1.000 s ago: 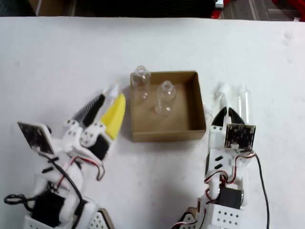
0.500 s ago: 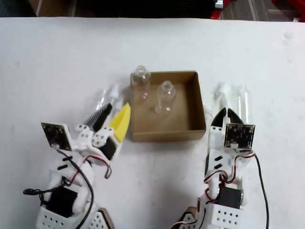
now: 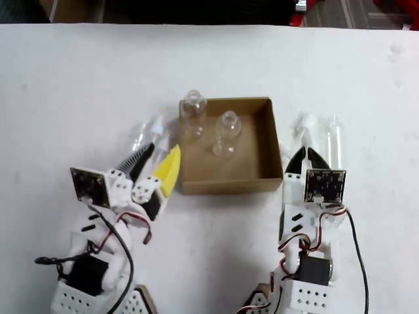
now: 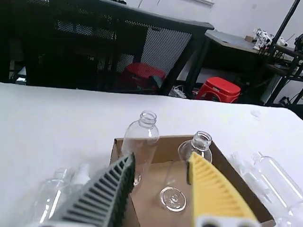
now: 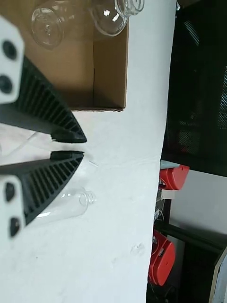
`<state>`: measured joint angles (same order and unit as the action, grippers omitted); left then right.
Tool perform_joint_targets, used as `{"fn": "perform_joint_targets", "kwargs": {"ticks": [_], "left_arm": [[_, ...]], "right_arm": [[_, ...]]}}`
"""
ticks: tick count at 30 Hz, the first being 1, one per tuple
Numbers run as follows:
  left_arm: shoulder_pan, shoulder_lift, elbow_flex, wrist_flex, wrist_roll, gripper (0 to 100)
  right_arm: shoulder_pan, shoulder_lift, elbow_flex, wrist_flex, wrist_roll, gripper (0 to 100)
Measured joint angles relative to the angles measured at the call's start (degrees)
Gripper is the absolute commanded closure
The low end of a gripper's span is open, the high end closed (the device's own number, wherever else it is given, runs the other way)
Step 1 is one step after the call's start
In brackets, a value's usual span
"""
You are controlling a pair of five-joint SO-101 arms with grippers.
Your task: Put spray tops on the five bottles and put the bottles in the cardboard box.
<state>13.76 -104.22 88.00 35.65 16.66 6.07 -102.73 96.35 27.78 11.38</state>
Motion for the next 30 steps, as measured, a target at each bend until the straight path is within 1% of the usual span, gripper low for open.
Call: {"fn": "perform_joint_targets", "kwargs": {"ticks": [9,12,15,19,30], "left_arm": [[-0.09,-0.09,0.00,-0.09,0.00,83],[-0.09,-0.09,0.00,-0.09,0.00,83],[-0.09,-0.09,0.00,-0.09,0.00,83],[-0.09,-0.09,0.00,-0.09,0.00,83],[-0.35,-0.09,0.00,-0.09,-0.18,83]], "right_arm": [[-1.14,0.00,0.00,-0.35,0.00,98.1],[-2.73,0.00,0.00,-0.35,0.00,98.1],[-4.66,0.00,0.00,-0.35,-2.29,98.1],[-4.66,0.00,0.00,-0.35,-5.10,98.1],[-4.75,0.00,0.00,-0.35,-5.45,98.1]]}}
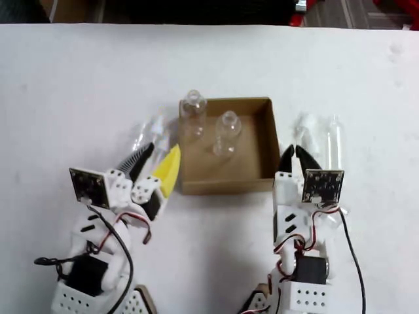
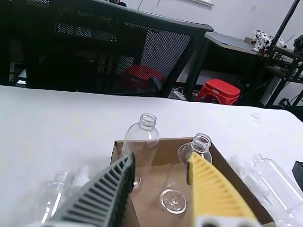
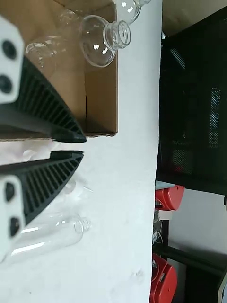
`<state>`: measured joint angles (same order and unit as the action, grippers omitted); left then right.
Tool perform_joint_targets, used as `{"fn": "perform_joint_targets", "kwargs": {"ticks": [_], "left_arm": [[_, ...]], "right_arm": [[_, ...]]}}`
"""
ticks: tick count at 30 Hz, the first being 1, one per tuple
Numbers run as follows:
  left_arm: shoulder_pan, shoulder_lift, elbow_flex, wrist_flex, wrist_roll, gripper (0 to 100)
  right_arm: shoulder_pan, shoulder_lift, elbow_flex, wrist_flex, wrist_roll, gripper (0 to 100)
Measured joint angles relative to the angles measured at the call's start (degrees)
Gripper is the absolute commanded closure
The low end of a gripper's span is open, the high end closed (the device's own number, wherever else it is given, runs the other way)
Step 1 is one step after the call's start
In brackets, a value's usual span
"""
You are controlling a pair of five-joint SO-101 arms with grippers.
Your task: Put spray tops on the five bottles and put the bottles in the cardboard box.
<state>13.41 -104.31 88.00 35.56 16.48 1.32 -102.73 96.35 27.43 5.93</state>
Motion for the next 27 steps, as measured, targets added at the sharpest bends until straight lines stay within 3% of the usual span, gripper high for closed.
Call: {"fn": "perform_joint_targets", "kwargs": {"ticks": [27], "left_arm": [[-1.76,0.00,0.00,-1.14,0.00,83]], "right_arm": [[0.00,0.00,0.00,0.00,-0.18,98.1]]}}
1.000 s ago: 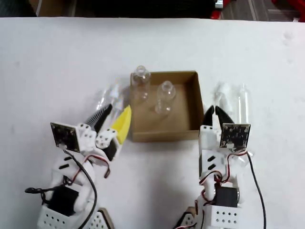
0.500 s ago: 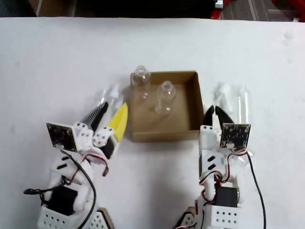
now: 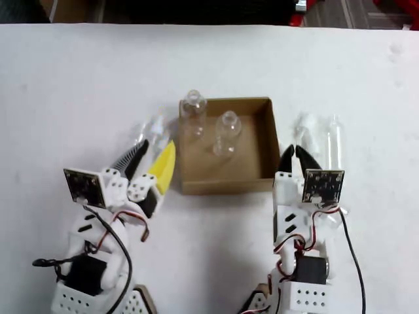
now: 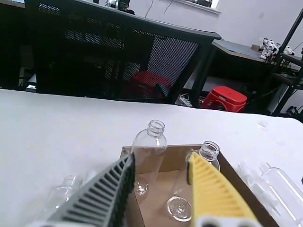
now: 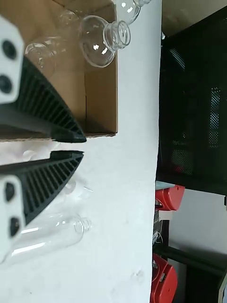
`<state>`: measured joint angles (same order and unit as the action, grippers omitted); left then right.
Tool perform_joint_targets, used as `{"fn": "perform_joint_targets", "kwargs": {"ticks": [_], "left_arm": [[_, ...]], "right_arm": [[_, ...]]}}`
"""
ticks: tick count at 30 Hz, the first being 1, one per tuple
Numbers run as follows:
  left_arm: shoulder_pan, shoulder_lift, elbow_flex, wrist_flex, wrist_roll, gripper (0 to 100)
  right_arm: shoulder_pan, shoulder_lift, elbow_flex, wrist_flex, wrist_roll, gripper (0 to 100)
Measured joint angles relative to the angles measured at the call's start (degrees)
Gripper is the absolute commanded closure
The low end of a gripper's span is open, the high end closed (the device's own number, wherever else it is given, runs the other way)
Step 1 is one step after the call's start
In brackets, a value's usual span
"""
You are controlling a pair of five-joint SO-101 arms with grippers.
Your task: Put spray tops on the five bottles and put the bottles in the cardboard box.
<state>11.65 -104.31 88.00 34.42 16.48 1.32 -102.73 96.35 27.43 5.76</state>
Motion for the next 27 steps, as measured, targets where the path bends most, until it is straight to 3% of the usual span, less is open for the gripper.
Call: {"fn": "perform_joint_targets", "kwargs": {"ticks": [27], "left_arm": [[0.00,0.00,0.00,0.00,0.00,83]], "right_arm": [[-0.53,0.00,0.00,0.00,-0.18,98.1]]}}
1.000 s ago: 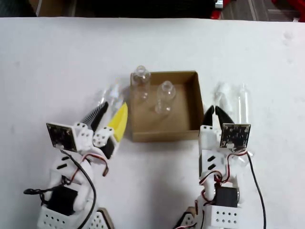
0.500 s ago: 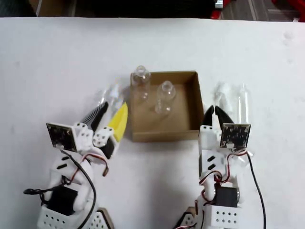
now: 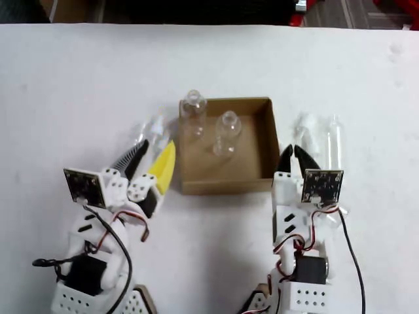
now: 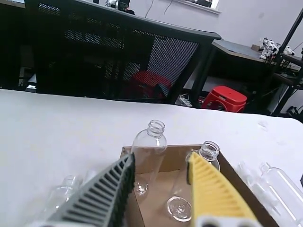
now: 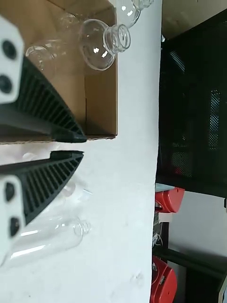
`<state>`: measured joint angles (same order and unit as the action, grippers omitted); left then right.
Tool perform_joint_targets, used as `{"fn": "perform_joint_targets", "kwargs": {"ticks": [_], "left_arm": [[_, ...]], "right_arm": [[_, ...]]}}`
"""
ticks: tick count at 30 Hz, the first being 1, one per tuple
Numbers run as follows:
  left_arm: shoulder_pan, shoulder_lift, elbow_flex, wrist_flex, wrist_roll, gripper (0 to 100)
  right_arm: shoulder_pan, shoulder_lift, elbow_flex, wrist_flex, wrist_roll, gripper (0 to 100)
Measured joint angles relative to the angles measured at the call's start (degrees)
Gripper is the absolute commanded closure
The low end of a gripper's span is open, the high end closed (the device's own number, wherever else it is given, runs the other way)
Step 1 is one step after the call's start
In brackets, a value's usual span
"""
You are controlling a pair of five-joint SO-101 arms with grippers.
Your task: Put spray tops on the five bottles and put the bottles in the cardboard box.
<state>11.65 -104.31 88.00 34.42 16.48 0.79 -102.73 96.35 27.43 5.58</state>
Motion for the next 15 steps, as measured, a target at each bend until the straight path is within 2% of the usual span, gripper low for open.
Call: {"fn": "perform_joint_targets", "kwargs": {"ticks": [15], "left_arm": [[0.00,0.00,0.00,-0.44,0.00,83]], "right_arm": [[0.00,0.00,0.00,0.00,0.00,98.1]]}}
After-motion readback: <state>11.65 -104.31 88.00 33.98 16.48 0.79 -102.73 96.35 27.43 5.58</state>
